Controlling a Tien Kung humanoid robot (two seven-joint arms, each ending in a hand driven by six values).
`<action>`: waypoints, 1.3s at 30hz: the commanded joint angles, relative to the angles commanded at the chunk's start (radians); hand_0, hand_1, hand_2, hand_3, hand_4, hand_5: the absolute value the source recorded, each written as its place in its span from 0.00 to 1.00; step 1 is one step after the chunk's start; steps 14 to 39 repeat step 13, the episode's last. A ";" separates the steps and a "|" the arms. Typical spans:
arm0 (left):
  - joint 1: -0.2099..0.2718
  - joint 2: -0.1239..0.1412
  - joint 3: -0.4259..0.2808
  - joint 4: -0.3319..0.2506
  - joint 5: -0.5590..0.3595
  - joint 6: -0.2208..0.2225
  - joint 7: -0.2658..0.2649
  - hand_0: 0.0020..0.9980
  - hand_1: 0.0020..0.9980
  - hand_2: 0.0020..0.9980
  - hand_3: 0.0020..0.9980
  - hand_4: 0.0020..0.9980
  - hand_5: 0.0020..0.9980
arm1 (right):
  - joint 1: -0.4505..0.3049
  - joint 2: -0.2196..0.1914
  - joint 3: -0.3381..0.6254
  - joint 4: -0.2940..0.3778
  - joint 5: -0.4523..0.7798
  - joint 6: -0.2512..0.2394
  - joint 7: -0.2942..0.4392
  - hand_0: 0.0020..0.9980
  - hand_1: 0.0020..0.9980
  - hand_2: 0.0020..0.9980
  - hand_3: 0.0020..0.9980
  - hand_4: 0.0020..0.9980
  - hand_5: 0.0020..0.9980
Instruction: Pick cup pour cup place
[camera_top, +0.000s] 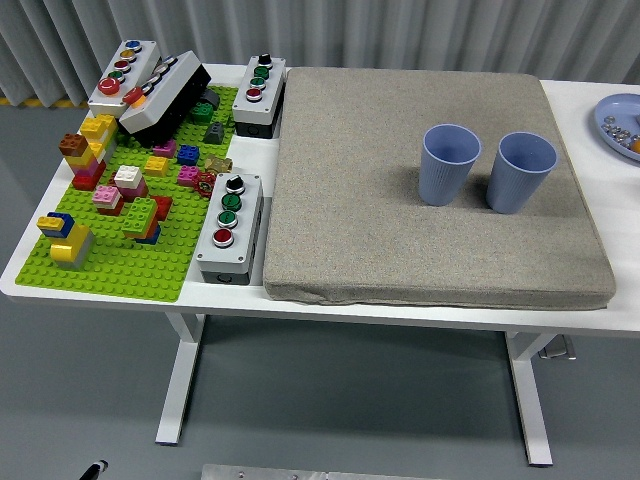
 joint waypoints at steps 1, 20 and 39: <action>0.000 0.000 0.001 0.000 -0.001 0.000 0.000 0.84 0.82 0.89 0.81 0.64 1.00 | 0.000 0.000 0.000 0.000 0.000 0.000 0.000 0.94 0.82 0.81 0.80 0.75 1.00; 0.002 0.001 0.010 0.000 -0.011 0.001 -0.001 0.84 0.82 0.89 0.81 0.63 1.00 | -0.002 0.001 -0.009 0.005 0.000 0.000 0.000 0.95 0.82 0.81 0.80 0.74 1.00; 0.002 0.001 0.010 0.000 -0.011 0.001 -0.001 0.84 0.82 0.89 0.81 0.63 1.00 | -0.002 0.001 -0.009 0.005 0.000 0.000 0.000 0.95 0.82 0.81 0.80 0.74 1.00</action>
